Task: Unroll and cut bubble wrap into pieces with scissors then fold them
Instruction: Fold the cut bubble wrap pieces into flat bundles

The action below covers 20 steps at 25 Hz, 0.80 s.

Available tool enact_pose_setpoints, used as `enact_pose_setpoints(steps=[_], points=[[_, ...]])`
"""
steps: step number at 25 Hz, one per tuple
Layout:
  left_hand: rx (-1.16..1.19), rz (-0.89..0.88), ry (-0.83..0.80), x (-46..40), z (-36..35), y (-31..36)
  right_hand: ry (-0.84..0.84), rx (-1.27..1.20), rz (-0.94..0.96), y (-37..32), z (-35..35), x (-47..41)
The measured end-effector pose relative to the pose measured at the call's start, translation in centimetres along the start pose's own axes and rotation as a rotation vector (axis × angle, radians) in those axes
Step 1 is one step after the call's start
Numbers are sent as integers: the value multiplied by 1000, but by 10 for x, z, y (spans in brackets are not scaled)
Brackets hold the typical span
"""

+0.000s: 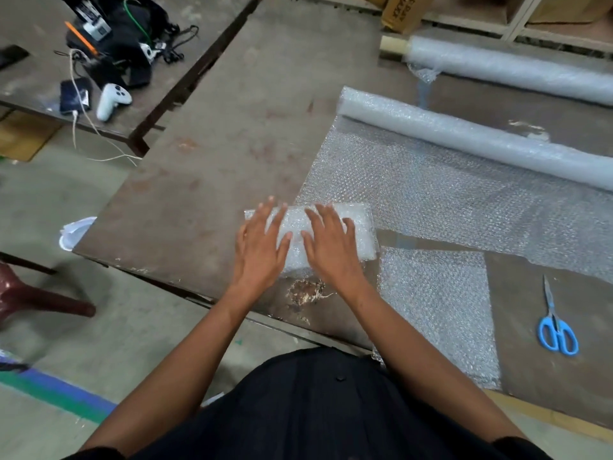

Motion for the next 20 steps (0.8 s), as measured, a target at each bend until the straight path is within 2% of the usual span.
enact_pose_setpoints(steps=[2, 4, 7, 9, 13, 15, 20], points=[[-149, -27, -119, -3, -25, -9, -112, -25, -27, 9, -23, 1], [-132, 49, -221, -3, -40, -31, -156, 10, -43, 38, -30, 3], [-132, 61, -267, -3, -45, -46, -154, -14, -81, 79, -19, 7], [-152, 62, -228, -4, -37, -40, -104, -83, -139, 97, -5, 14], [-84, 9, -55, -1, -17, 2, 4, -113, -190, 117, 23, 41], [-44, -47, -21, 2, -20, 33, 10, -102, -177, 119, 29, 52], [94, -211, -155, 19, -58, 120, 80, -10, -260, 147, 46, 91]])
Point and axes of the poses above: each hand's wrist, its own x-axis away from the middle knuckle, its own z-axis out of the back of the hand, y = z × x, the point moved 8 cm from there along -x, towards the middle knuckle, and after that the axes turned 6 degrees about z, right-handed, at the moved point
